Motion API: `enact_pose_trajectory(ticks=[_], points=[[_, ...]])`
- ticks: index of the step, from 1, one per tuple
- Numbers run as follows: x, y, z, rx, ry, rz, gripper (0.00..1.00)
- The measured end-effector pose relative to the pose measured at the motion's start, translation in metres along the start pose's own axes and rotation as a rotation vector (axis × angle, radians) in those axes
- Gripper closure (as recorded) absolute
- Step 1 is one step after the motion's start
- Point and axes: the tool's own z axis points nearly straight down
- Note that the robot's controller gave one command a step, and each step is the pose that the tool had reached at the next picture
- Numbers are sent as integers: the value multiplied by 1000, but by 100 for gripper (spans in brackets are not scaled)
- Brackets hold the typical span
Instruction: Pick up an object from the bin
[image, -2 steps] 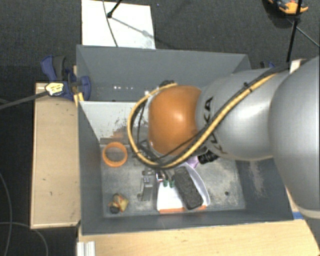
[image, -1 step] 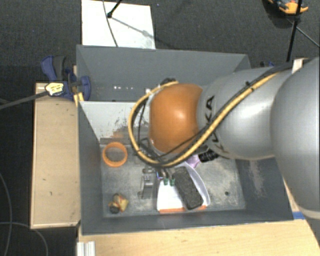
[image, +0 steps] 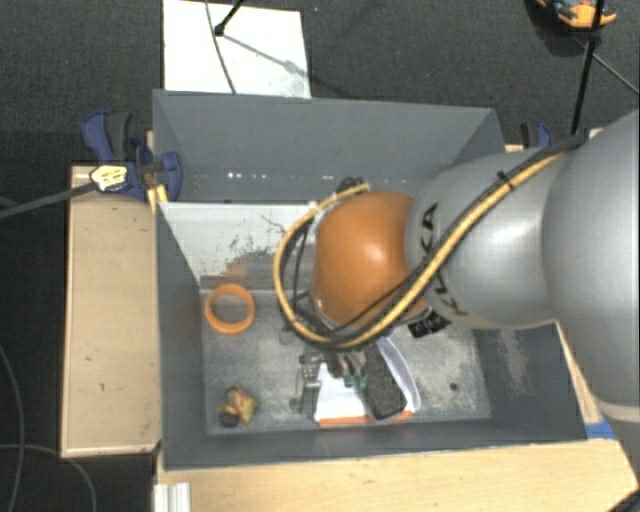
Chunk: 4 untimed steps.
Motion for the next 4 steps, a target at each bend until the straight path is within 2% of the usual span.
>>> enact_pose_trajectory(ticks=[1, 2, 3, 4], points=[[8, -6, 23, 0, 1, -208, 0], [15, -28, 45, 0, 1, -328, 0], [13, -37, 65, 0, -1, -443, 0], [17, -80, 51, 1, -5, -93, 100]])
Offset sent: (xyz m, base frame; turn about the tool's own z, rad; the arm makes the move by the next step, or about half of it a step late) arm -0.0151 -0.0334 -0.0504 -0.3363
